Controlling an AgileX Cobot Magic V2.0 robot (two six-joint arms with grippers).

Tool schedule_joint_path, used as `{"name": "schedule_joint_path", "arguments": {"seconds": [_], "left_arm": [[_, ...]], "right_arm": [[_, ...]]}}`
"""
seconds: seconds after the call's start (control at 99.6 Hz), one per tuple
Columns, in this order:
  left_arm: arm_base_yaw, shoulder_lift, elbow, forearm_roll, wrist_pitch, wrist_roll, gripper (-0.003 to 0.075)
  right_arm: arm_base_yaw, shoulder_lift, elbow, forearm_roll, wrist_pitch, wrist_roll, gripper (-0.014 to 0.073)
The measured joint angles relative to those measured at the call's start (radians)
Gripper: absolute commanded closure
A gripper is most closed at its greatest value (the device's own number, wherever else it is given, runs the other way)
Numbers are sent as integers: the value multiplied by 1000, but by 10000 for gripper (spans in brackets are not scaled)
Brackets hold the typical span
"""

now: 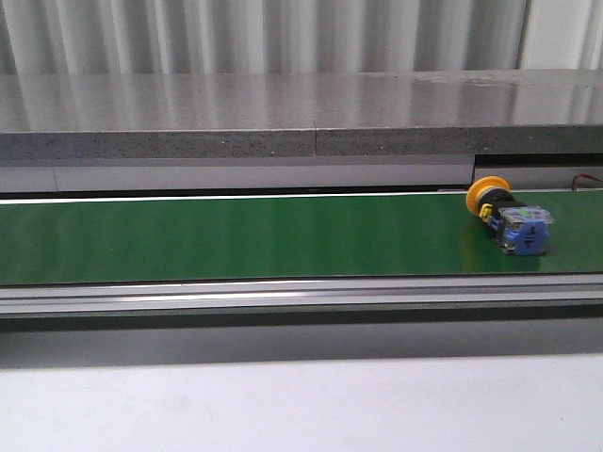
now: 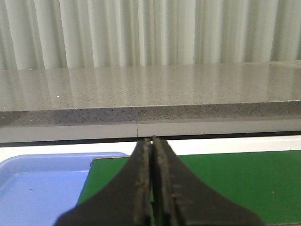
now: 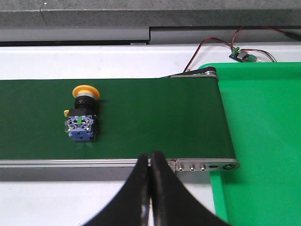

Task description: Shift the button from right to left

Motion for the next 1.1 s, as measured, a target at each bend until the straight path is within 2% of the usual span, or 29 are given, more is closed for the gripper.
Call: {"name": "schedule_joint_path", "arguments": {"seconds": [0.271, 0.562, 0.763, 1.104], "left_arm": [[0, 0, 0, -6, -26, 0, 740], [0, 0, -22, -107, -14, 0, 740], [0, 53, -209, -131, 161, 0, 740], [0, 431, -622, -139, 638, 0, 740]], "right_arm": [[0, 0, 0, 0, 0, 0, 661], [0, 0, 0, 0, 0, 0, 661], [0, 0, 2, 0, 0, 0, 661], [0, 0, 2, 0, 0, 0, 661]]}}
